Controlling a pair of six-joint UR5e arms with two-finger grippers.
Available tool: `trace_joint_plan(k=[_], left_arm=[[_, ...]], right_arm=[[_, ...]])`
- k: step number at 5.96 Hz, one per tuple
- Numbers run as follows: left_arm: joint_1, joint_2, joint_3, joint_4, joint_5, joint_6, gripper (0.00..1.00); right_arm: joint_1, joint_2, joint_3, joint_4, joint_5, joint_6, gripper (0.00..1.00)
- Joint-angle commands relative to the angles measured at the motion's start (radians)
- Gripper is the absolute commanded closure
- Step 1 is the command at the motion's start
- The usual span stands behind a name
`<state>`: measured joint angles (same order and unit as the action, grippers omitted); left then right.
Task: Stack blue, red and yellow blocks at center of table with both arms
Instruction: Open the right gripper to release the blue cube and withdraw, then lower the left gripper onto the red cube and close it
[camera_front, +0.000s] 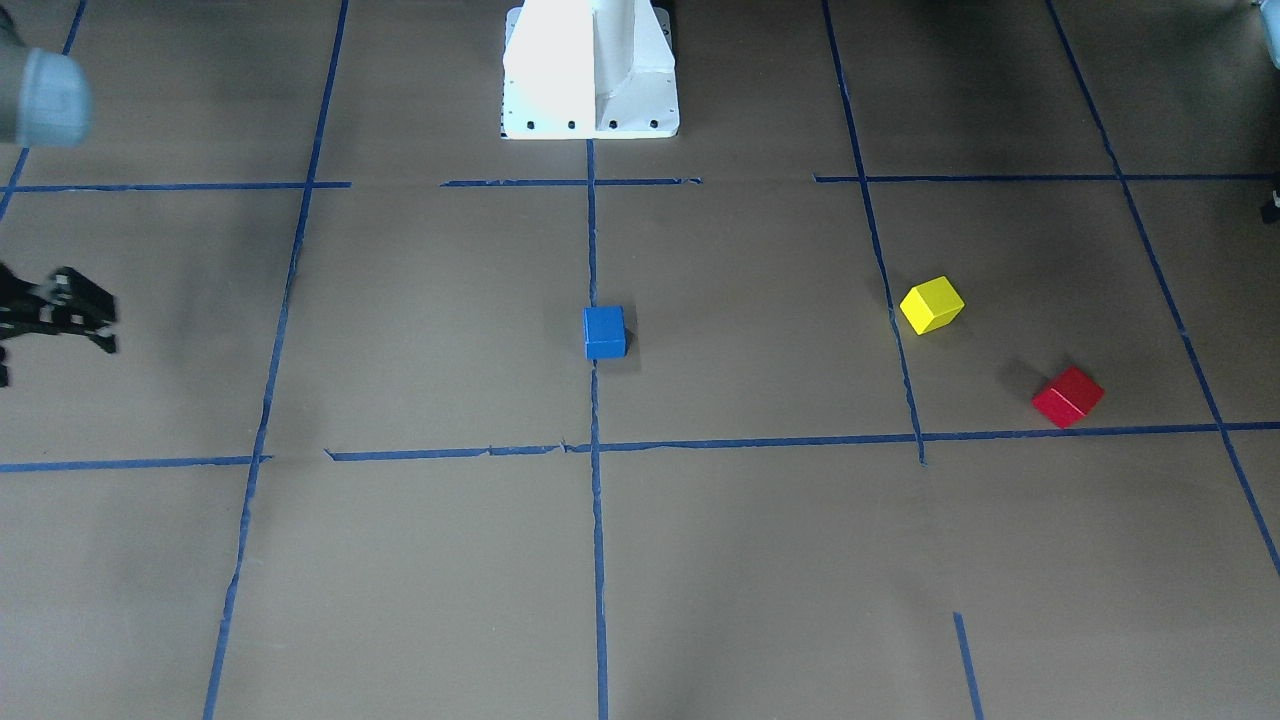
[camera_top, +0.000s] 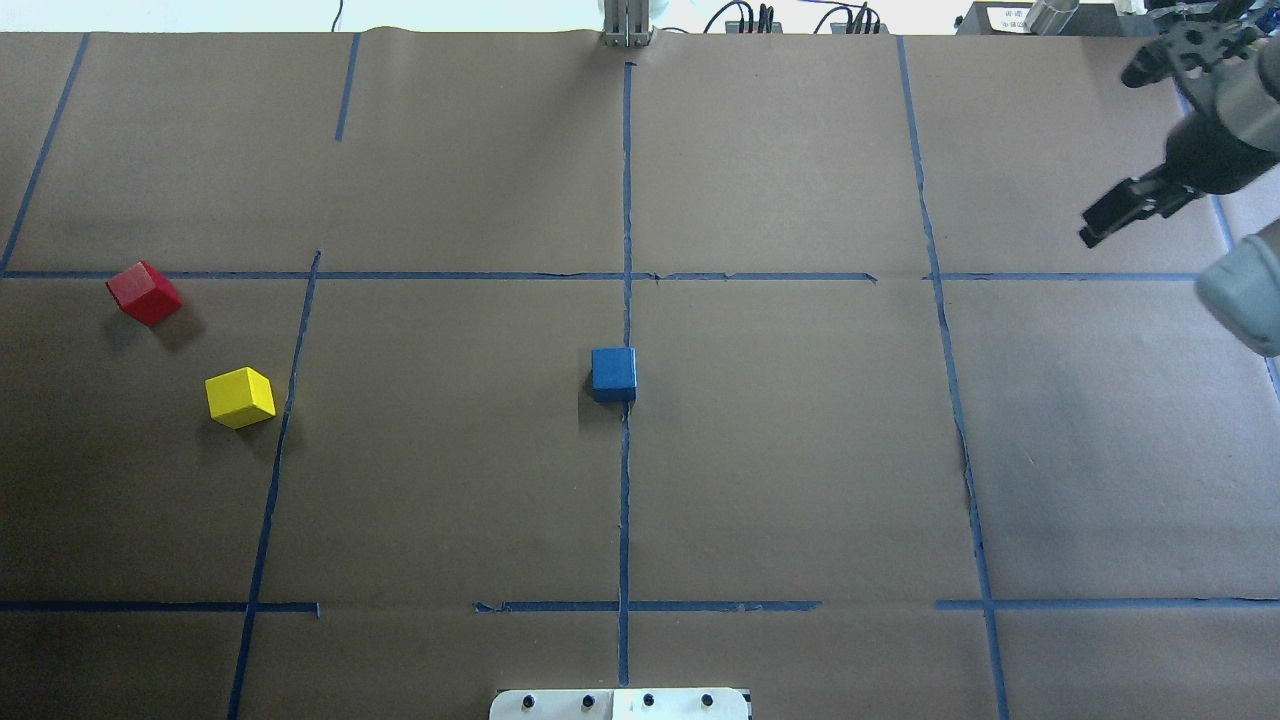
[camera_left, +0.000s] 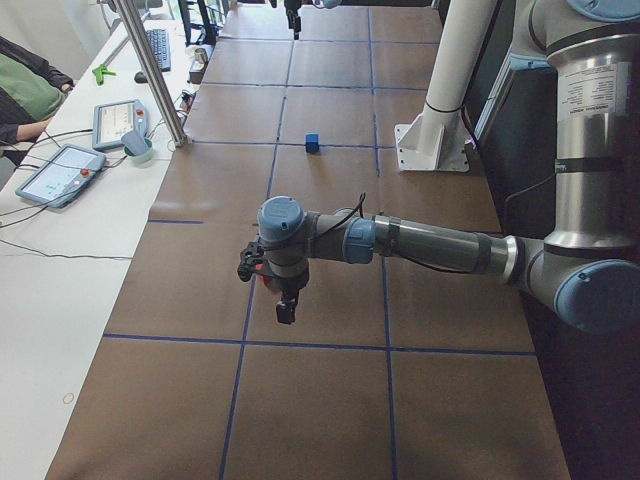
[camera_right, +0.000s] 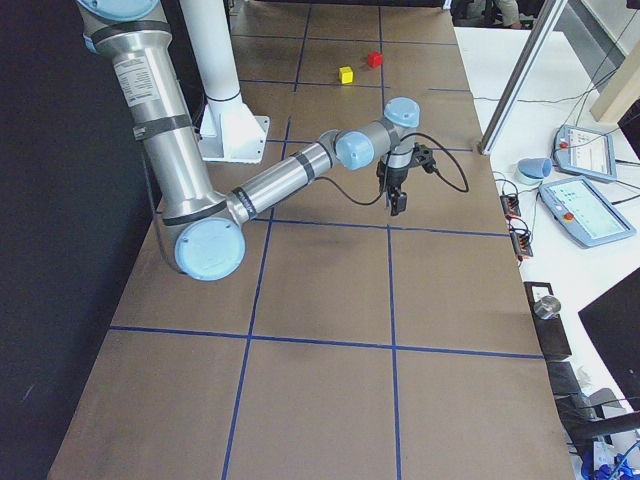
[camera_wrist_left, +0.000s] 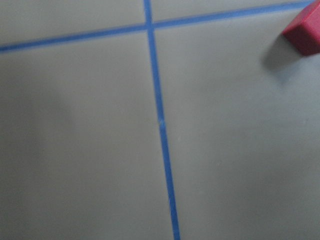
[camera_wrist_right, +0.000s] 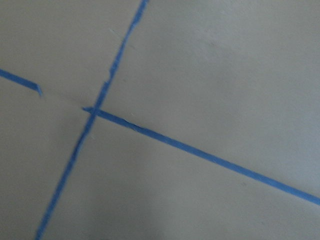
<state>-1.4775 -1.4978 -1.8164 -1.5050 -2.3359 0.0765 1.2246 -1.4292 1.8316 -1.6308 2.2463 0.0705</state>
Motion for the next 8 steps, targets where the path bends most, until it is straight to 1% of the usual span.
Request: trace_joint_plan(k=[1, 2, 3, 4, 5, 6, 7, 8], left_arm=[[0.000, -0.033, 0.003, -0.047, -0.003, 0.003, 0.00], [0.002, -0.032, 0.011, -0.082, -0.003, 0.005, 0.00], [0.076, -0.030, 0.017, -0.159, -0.003, -0.010, 0.00], [0.192, -0.050, 0.038, -0.219, 0.004, -0.042, 0.00], [0.254, -0.083, 0.145, -0.336, 0.006, -0.049, 0.00], [0.285, -0.146, 0.277, -0.498, 0.006, -0.049, 0.00], [0.328, -0.186, 0.334, -0.583, 0.007, -0.043, 0.00], [0.351, -0.205, 0.336, -0.592, 0.007, -0.040, 0.00]], right_arm=[[0.219, -0.240, 0.018, 0.002, 0.048, -0.385, 0.00], [0.316, -0.335, 0.015, 0.000, 0.055, -0.467, 0.00], [0.358, -0.362, 0.012, -0.004, 0.053, -0.457, 0.01], [0.357, -0.356, 0.011, -0.001, 0.052, -0.383, 0.00], [0.357, -0.353, 0.005, 0.002, 0.053, -0.352, 0.00], [0.357, -0.353, 0.005, 0.002, 0.053, -0.353, 0.00], [0.357, -0.353, 0.005, 0.002, 0.053, -0.353, 0.00], [0.357, -0.353, 0.005, 0.002, 0.053, -0.354, 0.00]])
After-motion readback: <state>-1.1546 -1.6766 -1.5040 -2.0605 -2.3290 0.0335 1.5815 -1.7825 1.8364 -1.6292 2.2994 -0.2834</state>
